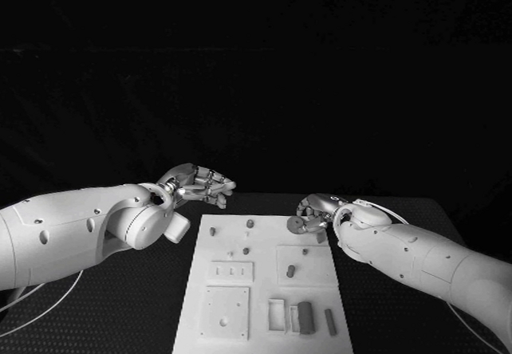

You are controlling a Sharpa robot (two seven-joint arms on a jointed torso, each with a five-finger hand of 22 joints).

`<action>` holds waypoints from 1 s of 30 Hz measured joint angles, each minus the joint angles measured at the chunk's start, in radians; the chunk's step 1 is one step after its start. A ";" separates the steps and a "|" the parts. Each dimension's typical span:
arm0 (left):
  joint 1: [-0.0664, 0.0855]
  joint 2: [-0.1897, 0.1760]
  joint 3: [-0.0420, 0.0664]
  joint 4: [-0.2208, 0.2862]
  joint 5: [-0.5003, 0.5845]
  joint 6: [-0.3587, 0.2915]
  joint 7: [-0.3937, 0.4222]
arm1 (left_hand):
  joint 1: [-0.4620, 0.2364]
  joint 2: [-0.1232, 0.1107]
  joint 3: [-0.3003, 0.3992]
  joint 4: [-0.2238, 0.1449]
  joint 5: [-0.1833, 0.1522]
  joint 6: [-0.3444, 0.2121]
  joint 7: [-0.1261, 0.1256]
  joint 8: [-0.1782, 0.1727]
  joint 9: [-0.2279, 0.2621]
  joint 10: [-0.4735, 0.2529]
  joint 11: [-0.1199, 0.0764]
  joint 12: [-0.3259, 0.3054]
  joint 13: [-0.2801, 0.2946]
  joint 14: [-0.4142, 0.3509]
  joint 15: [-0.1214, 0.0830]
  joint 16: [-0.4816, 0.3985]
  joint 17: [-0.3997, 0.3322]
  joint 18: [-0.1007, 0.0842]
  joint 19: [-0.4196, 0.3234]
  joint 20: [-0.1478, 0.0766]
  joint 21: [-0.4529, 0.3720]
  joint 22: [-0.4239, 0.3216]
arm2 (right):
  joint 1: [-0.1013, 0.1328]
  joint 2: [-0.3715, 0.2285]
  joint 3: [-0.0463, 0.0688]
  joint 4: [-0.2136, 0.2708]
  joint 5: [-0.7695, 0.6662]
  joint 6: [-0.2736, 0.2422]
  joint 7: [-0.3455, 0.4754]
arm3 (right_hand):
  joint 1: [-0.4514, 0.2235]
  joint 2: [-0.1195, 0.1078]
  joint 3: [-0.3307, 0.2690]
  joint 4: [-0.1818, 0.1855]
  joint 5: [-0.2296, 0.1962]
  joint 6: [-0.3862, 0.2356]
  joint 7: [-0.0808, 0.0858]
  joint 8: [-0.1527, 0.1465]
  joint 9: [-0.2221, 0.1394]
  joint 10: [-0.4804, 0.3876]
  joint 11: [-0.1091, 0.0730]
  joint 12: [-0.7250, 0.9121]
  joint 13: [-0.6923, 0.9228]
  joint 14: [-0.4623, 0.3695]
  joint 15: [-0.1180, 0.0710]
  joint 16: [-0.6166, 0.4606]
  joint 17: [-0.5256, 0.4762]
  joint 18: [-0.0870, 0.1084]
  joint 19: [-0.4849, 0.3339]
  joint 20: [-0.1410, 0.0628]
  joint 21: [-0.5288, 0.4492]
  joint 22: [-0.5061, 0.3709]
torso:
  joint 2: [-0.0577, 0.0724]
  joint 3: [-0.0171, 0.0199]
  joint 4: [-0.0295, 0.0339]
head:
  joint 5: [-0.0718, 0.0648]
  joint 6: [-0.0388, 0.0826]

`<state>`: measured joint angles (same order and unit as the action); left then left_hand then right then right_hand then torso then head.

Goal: Assemble the parts on the task board

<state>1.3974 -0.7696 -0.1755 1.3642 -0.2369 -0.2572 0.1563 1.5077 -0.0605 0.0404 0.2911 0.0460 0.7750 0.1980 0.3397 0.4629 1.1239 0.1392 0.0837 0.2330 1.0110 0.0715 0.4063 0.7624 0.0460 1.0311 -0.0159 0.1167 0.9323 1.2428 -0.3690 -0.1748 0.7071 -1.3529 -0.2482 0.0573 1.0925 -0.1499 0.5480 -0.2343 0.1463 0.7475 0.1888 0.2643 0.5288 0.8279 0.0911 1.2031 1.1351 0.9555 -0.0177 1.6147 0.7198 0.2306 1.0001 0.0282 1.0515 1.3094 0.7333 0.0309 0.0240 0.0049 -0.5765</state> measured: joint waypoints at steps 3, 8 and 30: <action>0.000 -0.004 0.000 0.009 -0.002 0.000 0.000 | 0.000 0.000 0.000 0.000 0.000 0.000 0.000 0.000 0.001 0.000 0.000 0.000 0.001 0.000 0.000 0.000 0.000 0.000 0.000 0.000 0.000 0.001 | 0.002 0.009 0.000 -0.013 0.000 0.001 -0.002 | -0.004 0.004 0.000 0.000 0.000 0.004 0.001 0.000 0.000 0.000 0.000 0.002 -0.008 0.004 0.000 0.002 0.000 0.000 0.009 -0.004 0.000 0.000 | 0.002 0.0000 0.0011 | -0.002 0.000; 0.001 -0.007 0.001 0.022 -0.005 0.000 0.000 | 0.000 0.000 0.000 0.000 0.000 0.000 0.000 0.000 0.001 0.000 0.000 0.000 0.001 0.000 0.000 0.000 0.001 0.000 0.000 0.000 0.000 0.001 | 0.003 0.016 0.000 -0.021 -0.001 0.004 -0.004 | -0.009 0.009 0.000 0.005 0.000 0.004 0.001 0.000 0.000 0.002 0.001 0.005 -0.017 0.008 -0.003 0.003 -0.001 -0.007 0.014 -0.008 0.004 0.000 | 0.009 0.0007 0.0044 | -0.006 -0.001; 0.001 -0.006 0.001 0.017 -0.007 0.001 -0.002 | 0.000 0.000 0.000 0.000 0.000 0.000 0.000 0.000 0.002 0.000 0.000 -0.003 0.002 0.000 0.000 0.000 0.002 -0.002 0.000 0.000 0.000 0.002 | 0.008 0.013 0.002 -0.023 -0.001 0.022 -0.007 | -0.010 0.079 0.007 0.007 0.000 0.027 -0.022 0.009 0.004 0.001 -0.006 0.031 -0.063 0.017 -0.008 0.003 -0.005 -0.015 0.015 -0.023 0.010 0.000 | 0.021 0.0025 0.0088 | -0.009 -0.006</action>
<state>1.3985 -0.7760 -0.1747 1.3810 -0.2437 -0.2563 0.1544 1.5077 -0.0605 0.0404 0.2911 0.0460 0.7750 0.1980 0.3397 0.4647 1.1239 0.1392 0.0802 0.2349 1.0110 0.0715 0.4063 0.7641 0.0441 1.0311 -0.0159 0.1168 0.9340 1.2508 -0.3564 -0.1733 0.6837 -1.3541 -0.2265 0.0504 1.0820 -0.0708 0.5549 -0.2277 0.1463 0.7743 0.1673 0.2729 0.5325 0.8294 0.0853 1.2340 1.0722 0.9724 -0.0259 1.6177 0.7151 0.2159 1.0148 0.0052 1.0614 1.3094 0.7540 0.0334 0.0328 -0.0044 -0.5825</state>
